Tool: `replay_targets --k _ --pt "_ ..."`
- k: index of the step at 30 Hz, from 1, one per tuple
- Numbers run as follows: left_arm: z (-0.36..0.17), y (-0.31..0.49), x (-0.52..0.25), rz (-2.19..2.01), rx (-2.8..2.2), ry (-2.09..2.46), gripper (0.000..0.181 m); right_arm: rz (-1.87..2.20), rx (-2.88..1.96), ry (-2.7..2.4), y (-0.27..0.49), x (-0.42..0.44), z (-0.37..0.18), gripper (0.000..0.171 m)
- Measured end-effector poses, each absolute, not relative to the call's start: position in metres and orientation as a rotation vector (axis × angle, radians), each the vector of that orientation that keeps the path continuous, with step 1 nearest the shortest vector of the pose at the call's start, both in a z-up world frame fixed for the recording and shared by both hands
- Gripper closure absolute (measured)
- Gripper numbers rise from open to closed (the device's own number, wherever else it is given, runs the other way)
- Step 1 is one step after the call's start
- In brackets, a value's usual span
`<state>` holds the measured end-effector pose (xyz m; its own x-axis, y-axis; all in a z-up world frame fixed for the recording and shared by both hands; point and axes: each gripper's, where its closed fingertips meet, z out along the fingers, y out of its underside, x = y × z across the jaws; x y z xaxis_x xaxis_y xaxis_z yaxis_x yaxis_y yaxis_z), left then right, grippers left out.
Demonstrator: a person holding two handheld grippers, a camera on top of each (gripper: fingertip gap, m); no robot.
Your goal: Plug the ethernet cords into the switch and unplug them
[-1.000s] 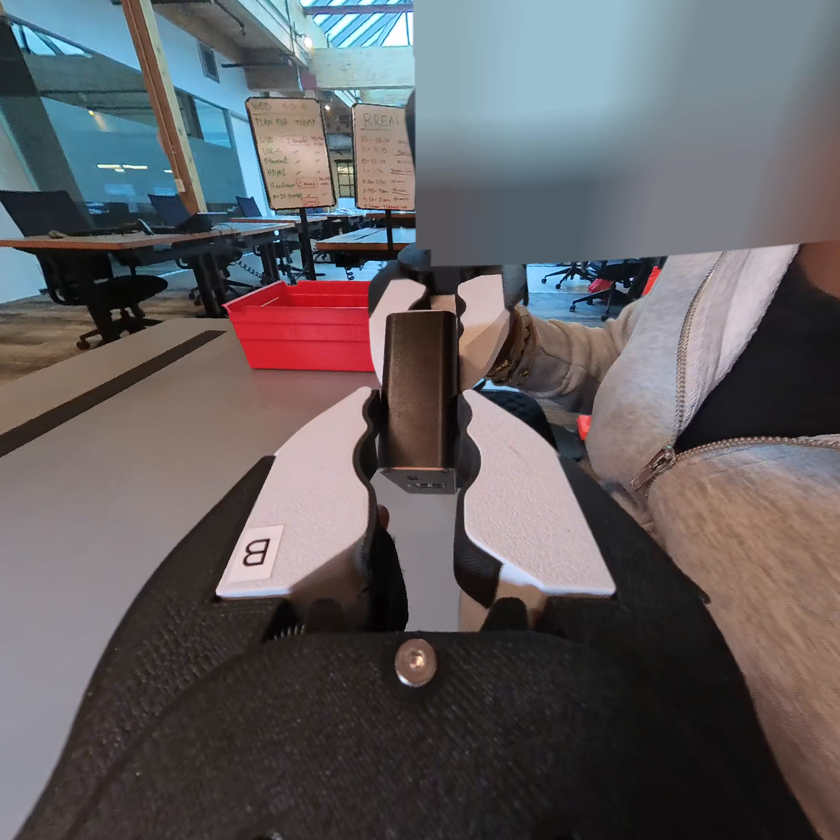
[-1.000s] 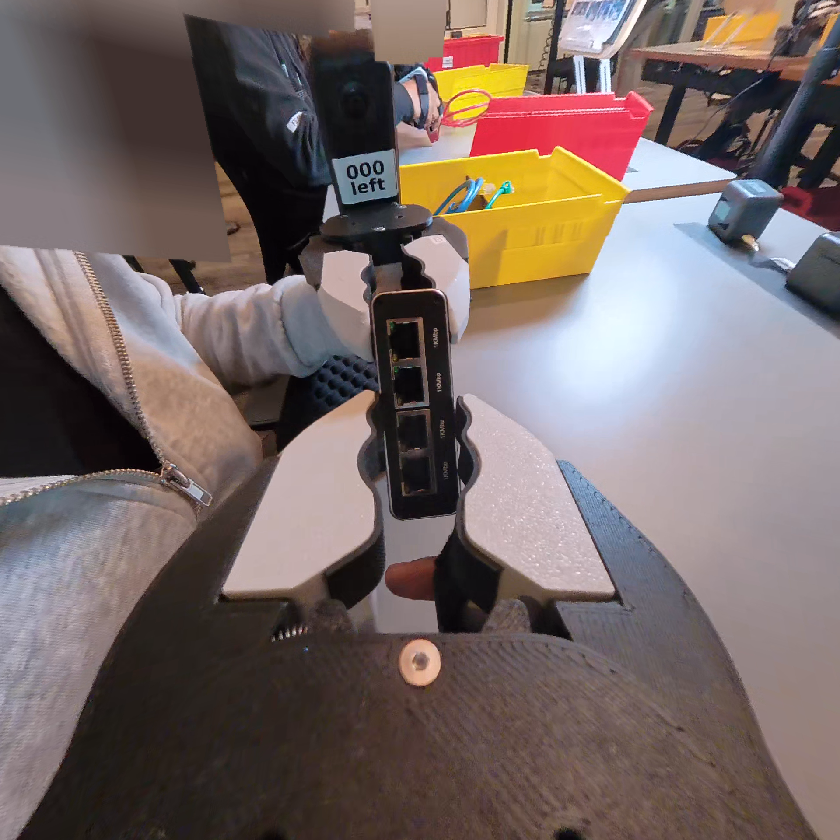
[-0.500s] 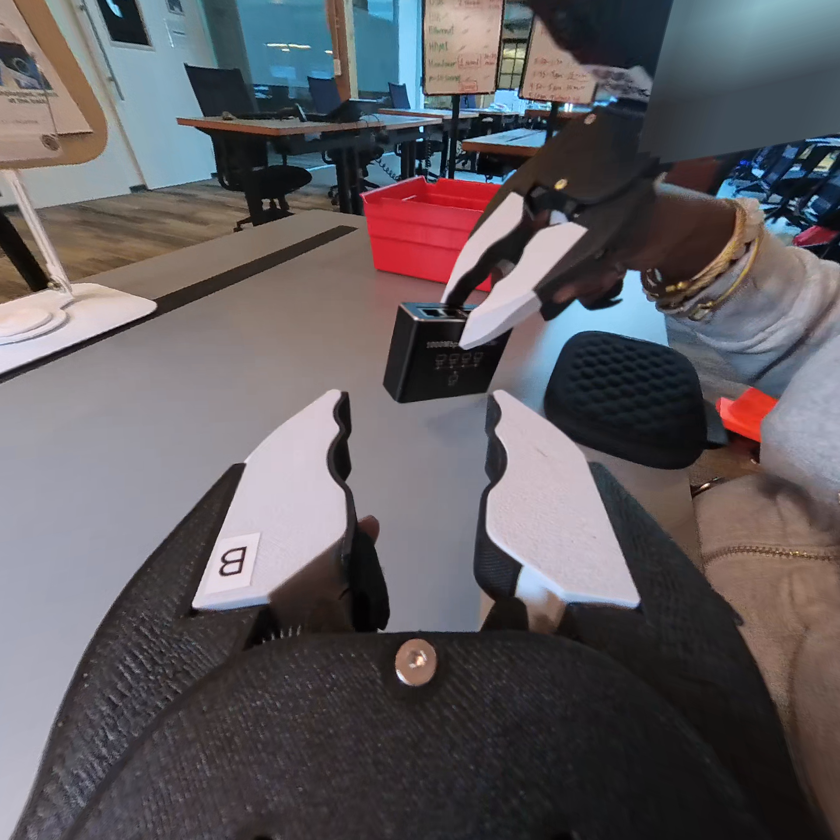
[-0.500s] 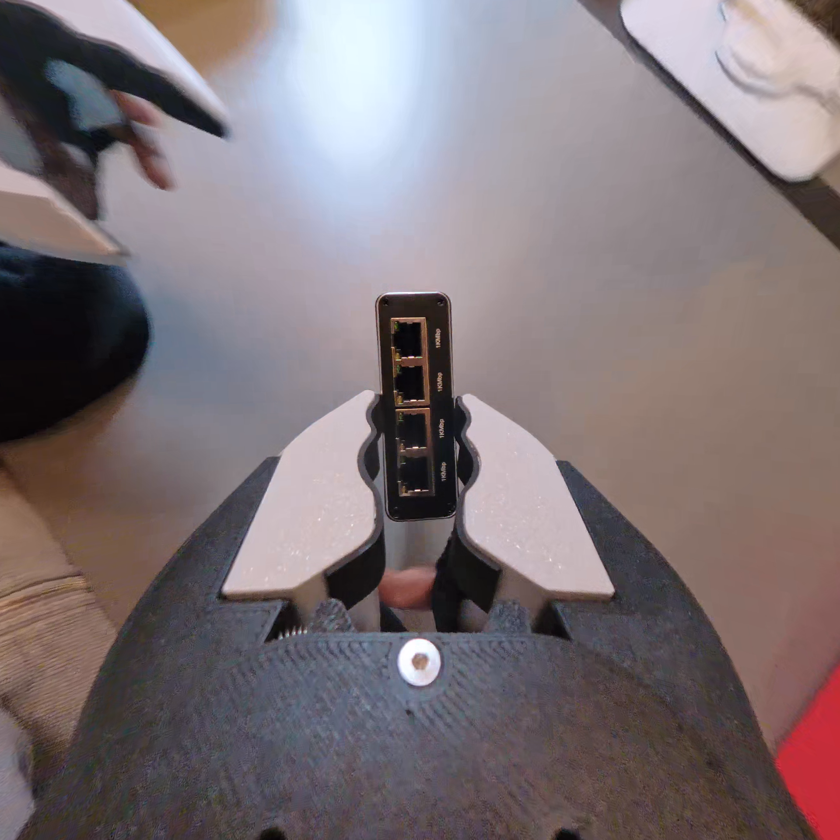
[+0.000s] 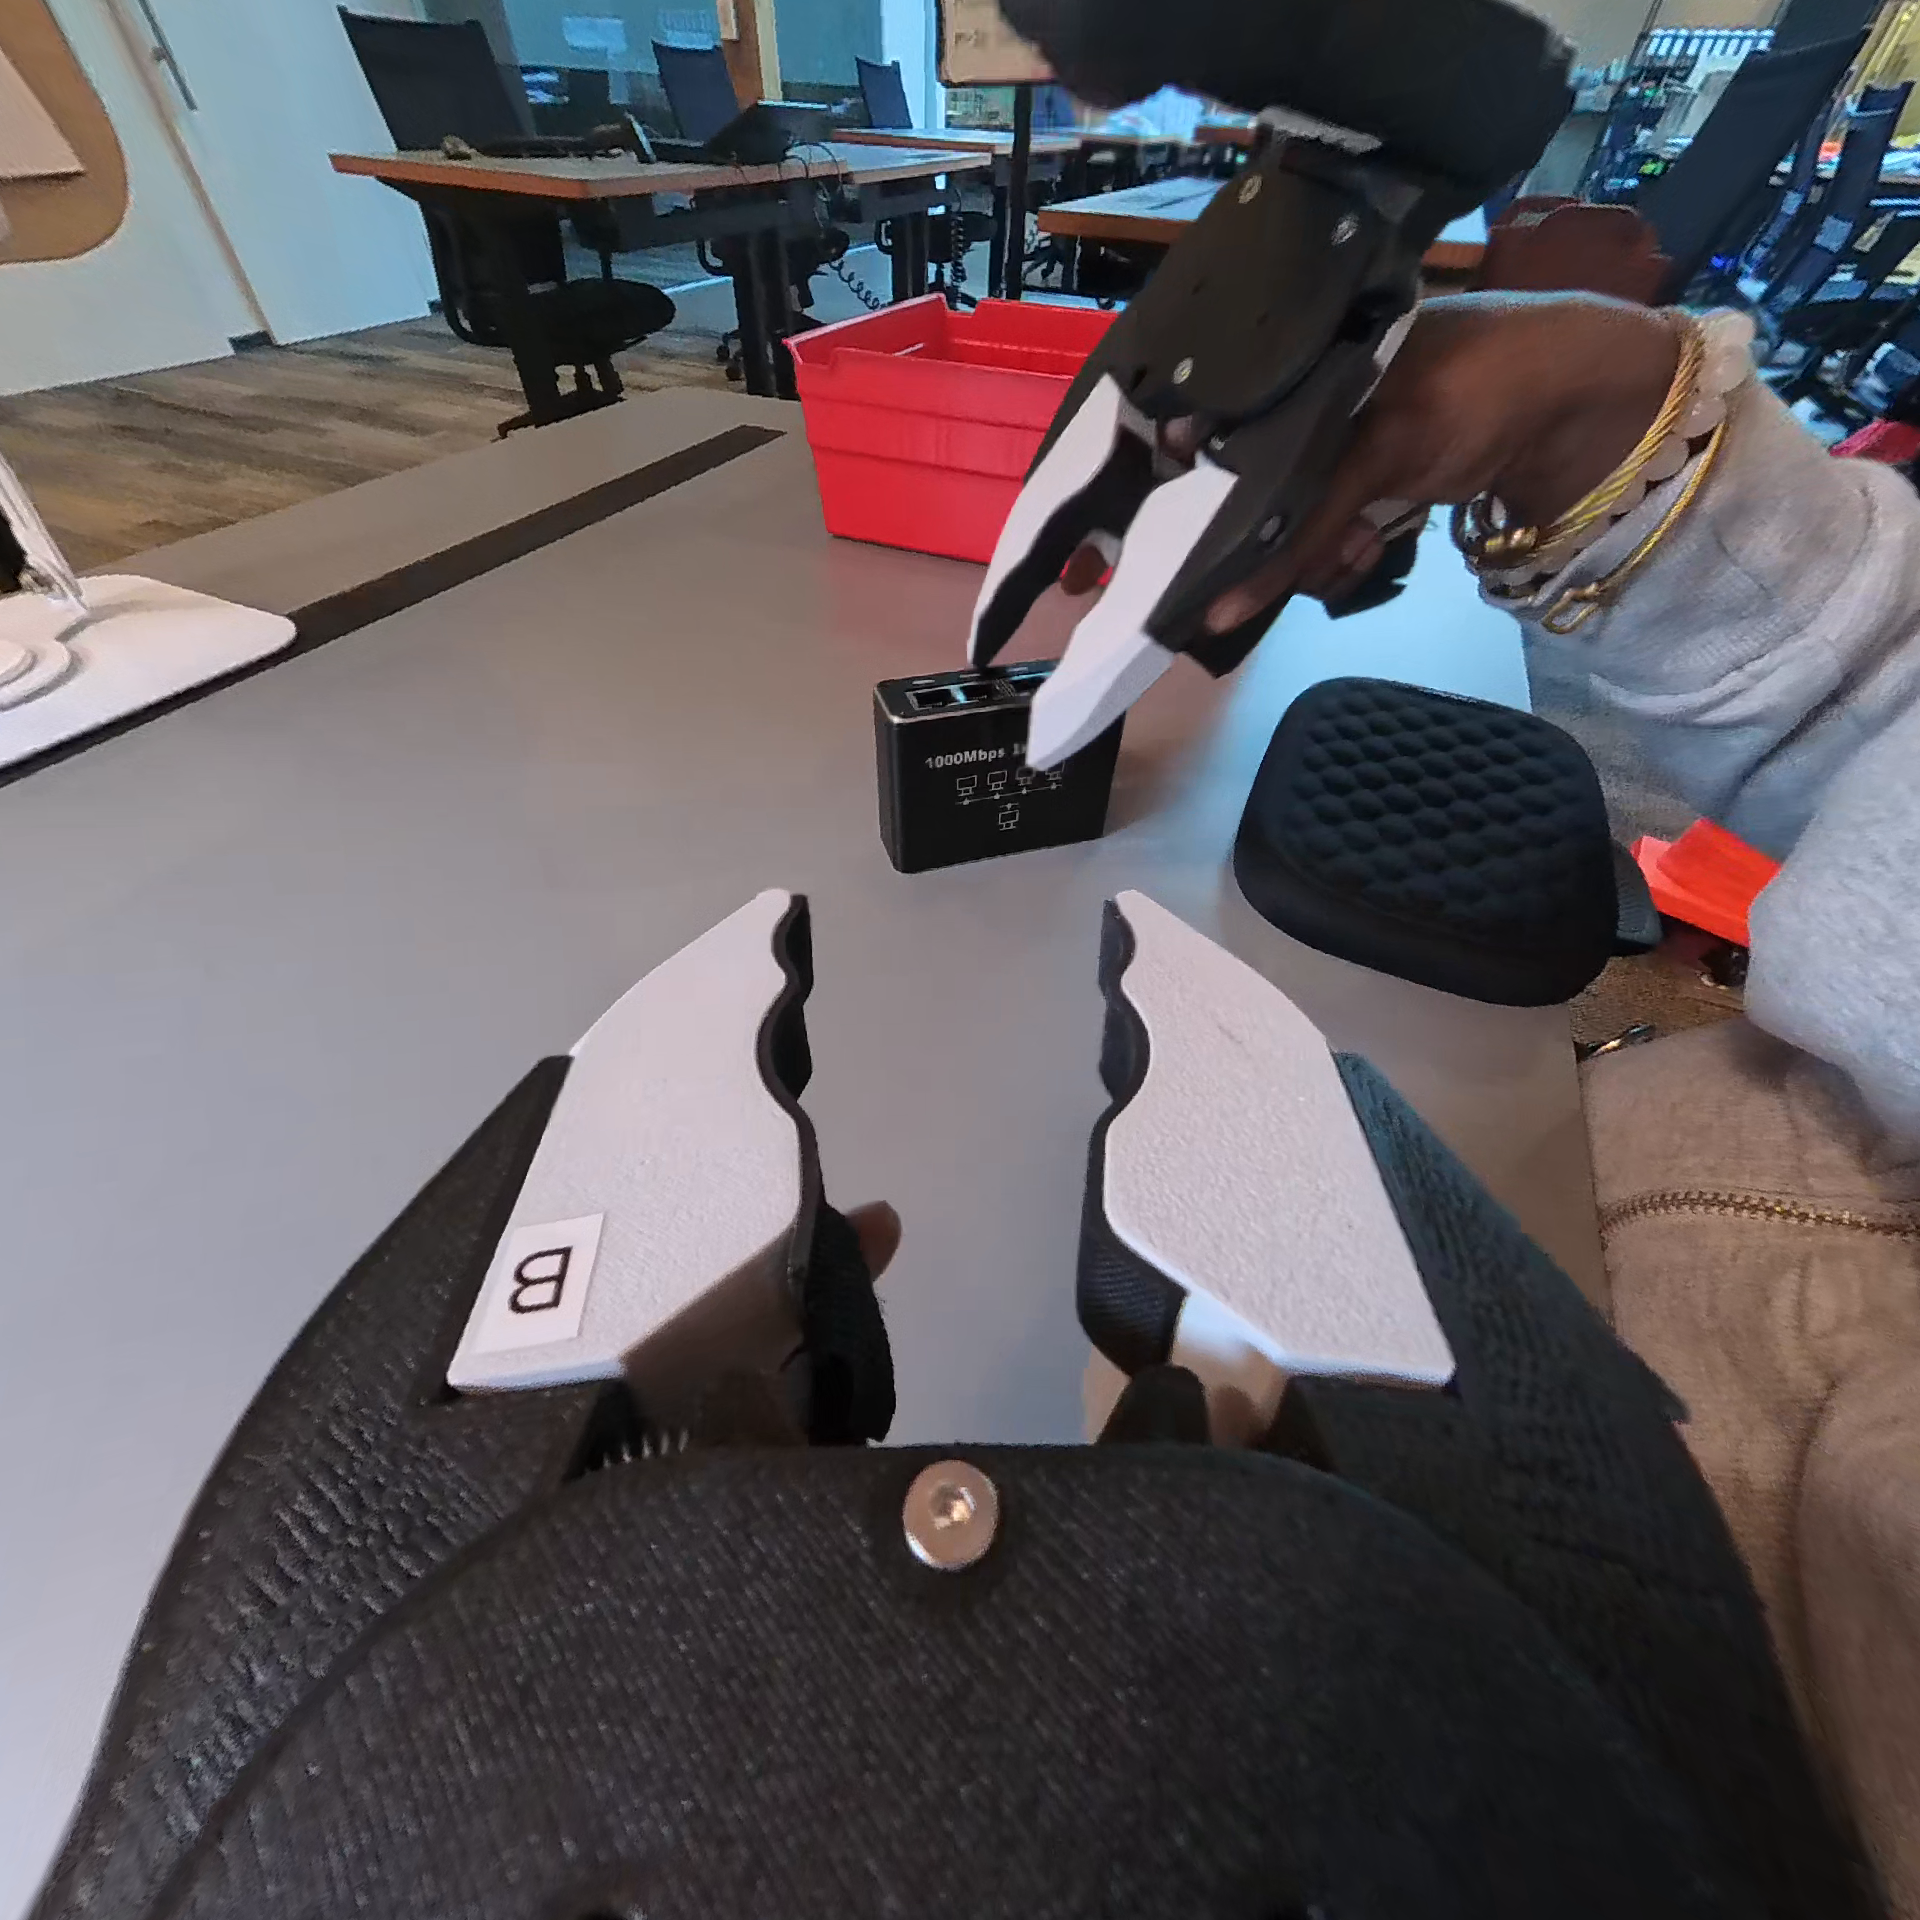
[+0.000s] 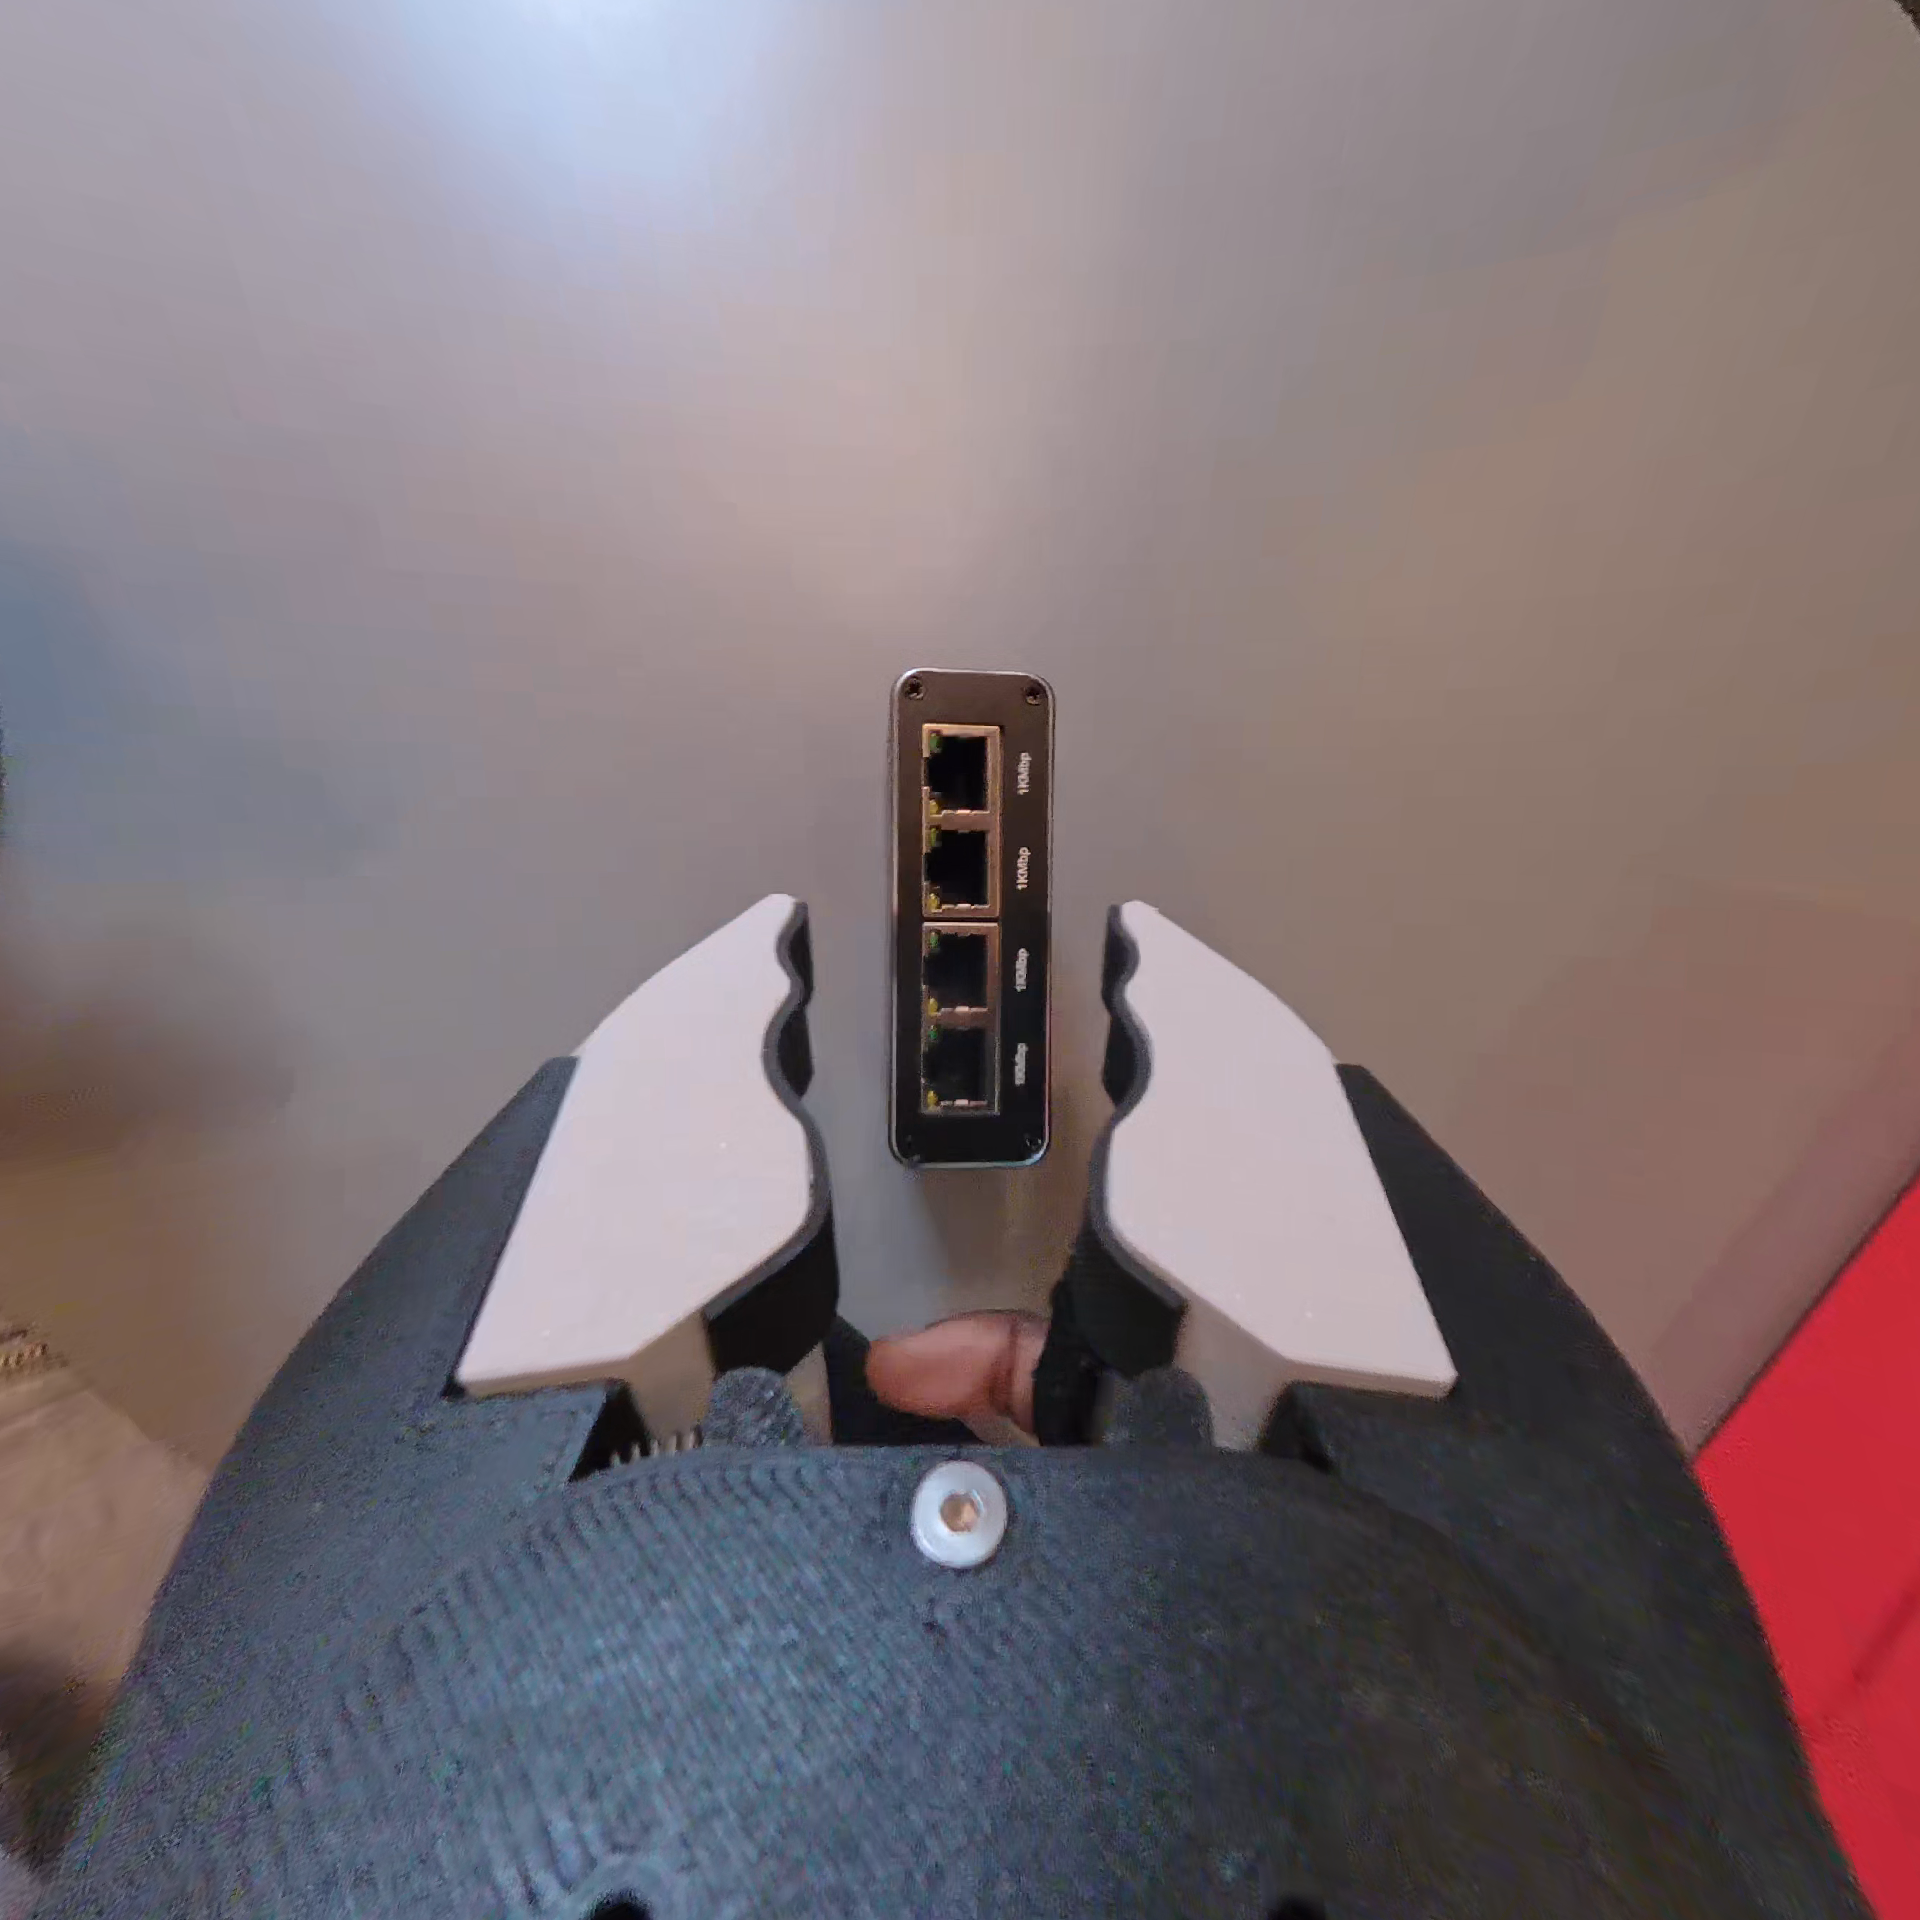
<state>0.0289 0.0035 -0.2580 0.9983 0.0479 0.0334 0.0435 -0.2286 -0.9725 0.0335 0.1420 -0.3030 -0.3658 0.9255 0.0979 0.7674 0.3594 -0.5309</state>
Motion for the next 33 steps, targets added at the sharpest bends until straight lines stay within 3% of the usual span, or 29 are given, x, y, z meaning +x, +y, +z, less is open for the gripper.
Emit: replay_targets --k 1,4,10,18,22,25,26,30,33 --pt "-0.259 0.003 0.029 -0.013 -1.808 -0.080 0.124 0.595 -1.464 -2.260 0.142 0.036 -0.300 0.111" --pt "-0.260 0.003 0.031 -0.058 -1.805 -0.091 0.122 0.603 -1.478 -2.328 0.150 0.049 -0.304 0.101" --pt "-0.262 0.004 0.028 -0.038 -1.814 -0.103 0.122 0.574 -1.520 -2.467 0.145 0.078 -0.328 0.115" --pt "-0.262 0.000 0.027 0.029 -1.843 -0.111 0.121 0.742 -1.393 -2.324 0.148 0.068 -0.291 0.119" --pt "-0.258 -0.017 0.027 0.079 -1.888 -0.162 0.106 1.325 -1.094 -1.873 0.148 0.044 -0.199 0.097" --pt "-0.244 -0.042 0.012 0.215 -1.935 -0.202 0.120 1.636 -0.986 -1.506 0.167 0.033 -0.166 0.054" --pt "-0.236 -0.054 0.006 0.264 -1.942 -0.219 0.124 1.672 -0.984 -1.415 0.176 0.028 -0.167 0.047" --pt "-0.197 -0.121 -0.021 0.492 -1.937 -0.336 0.151 1.645 -0.942 -1.097 0.209 0.020 -0.171 0.050" --pt "-0.178 -0.194 -0.061 0.677 -1.938 -0.531 0.156 1.642 -0.895 -1.087 0.206 0.025 -0.164 0.053"
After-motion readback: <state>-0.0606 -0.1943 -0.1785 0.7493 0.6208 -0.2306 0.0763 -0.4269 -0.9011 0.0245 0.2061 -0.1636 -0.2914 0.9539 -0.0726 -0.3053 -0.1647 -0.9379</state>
